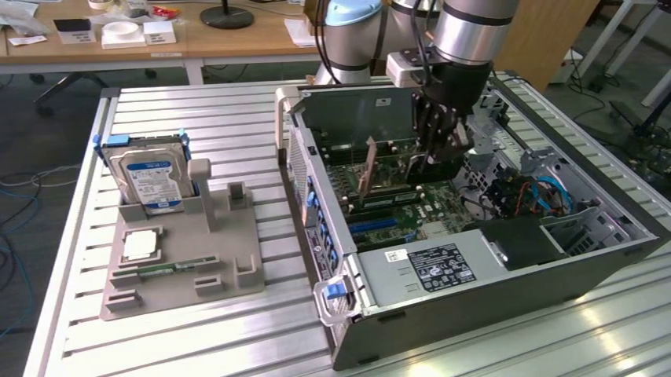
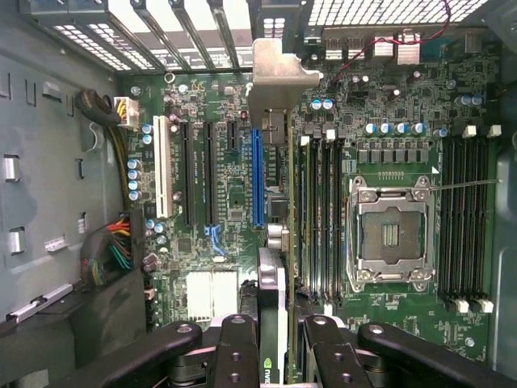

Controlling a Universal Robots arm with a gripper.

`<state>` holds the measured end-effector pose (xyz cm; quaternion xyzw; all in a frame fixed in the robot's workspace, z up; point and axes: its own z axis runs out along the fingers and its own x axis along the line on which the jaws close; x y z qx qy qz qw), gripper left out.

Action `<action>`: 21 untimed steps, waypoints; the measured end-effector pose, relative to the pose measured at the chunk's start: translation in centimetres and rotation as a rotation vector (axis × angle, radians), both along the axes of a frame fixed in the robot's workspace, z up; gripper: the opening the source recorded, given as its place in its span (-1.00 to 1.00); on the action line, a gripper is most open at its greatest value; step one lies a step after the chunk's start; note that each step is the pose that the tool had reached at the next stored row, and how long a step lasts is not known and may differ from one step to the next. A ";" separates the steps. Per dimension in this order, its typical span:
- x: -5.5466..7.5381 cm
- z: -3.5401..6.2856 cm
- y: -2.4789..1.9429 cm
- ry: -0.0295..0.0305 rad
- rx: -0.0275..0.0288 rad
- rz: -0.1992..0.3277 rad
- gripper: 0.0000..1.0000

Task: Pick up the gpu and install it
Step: 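Insert the gpu into the slot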

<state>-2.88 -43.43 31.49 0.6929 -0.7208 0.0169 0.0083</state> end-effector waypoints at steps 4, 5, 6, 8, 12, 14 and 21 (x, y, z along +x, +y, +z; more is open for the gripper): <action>0.0 -0.47 -0.01 0.0002 -0.0005 0.000 -0.47; 0.0 -0.47 -0.01 0.0004 -0.0008 0.000 -0.47; 0.0 -0.49 -0.01 0.0003 -0.0008 0.000 -0.47; 0.0 -0.52 -0.01 0.0002 -0.0006 0.000 -0.47; 0.0 -0.61 -0.01 0.0002 -0.0004 0.000 -0.47; -0.1 -0.63 -0.01 0.0002 -0.0005 0.000 -0.47; -0.3 -0.87 -0.01 0.0002 -0.0005 0.000 -0.47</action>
